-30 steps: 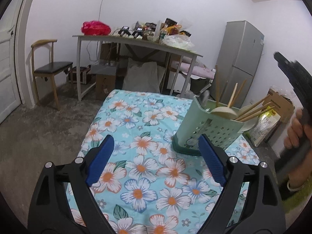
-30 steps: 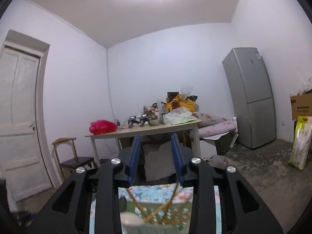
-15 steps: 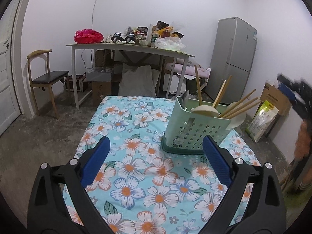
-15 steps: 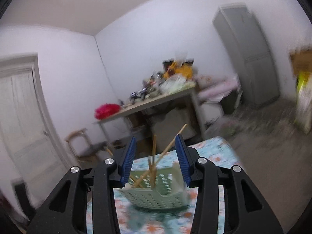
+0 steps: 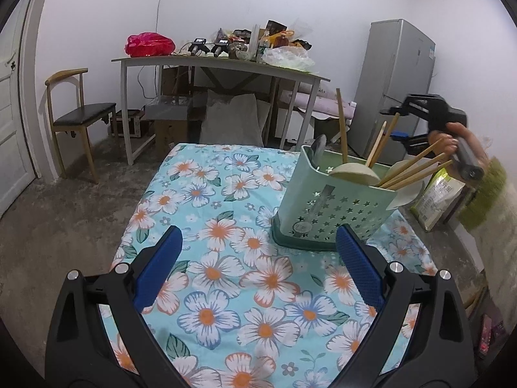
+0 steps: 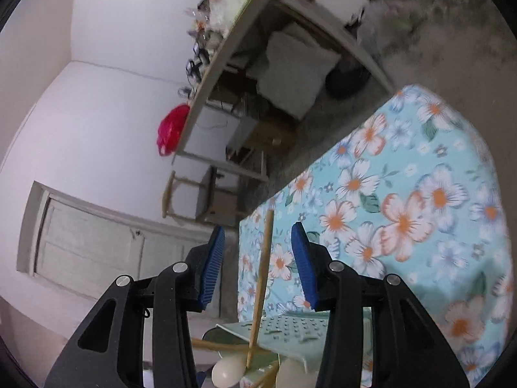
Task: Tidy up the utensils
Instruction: 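Lower the chopstick into the caddy and open the right gripper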
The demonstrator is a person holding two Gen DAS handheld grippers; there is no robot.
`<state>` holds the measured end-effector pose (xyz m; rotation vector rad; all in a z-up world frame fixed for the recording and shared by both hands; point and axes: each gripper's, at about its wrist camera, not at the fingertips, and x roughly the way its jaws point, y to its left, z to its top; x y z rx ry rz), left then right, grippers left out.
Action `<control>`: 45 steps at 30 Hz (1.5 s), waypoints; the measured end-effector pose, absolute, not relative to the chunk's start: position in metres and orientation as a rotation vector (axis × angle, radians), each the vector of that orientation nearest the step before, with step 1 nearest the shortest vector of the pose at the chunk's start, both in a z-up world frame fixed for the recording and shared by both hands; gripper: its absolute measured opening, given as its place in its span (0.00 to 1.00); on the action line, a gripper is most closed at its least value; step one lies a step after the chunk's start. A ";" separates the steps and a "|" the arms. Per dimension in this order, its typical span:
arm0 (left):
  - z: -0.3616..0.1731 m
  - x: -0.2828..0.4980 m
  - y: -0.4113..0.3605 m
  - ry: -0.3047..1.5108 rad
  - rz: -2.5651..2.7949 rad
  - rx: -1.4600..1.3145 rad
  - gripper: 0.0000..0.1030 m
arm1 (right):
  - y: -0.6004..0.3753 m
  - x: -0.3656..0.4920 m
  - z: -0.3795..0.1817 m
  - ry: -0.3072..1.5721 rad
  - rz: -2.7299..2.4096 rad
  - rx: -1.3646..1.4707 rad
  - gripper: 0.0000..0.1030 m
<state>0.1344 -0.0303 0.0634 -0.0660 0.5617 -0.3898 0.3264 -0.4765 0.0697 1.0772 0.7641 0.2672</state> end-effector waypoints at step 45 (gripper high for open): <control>0.072 0.122 -0.010 0.506 -0.376 -0.113 0.89 | -0.294 0.185 0.229 0.240 0.228 0.084 0.47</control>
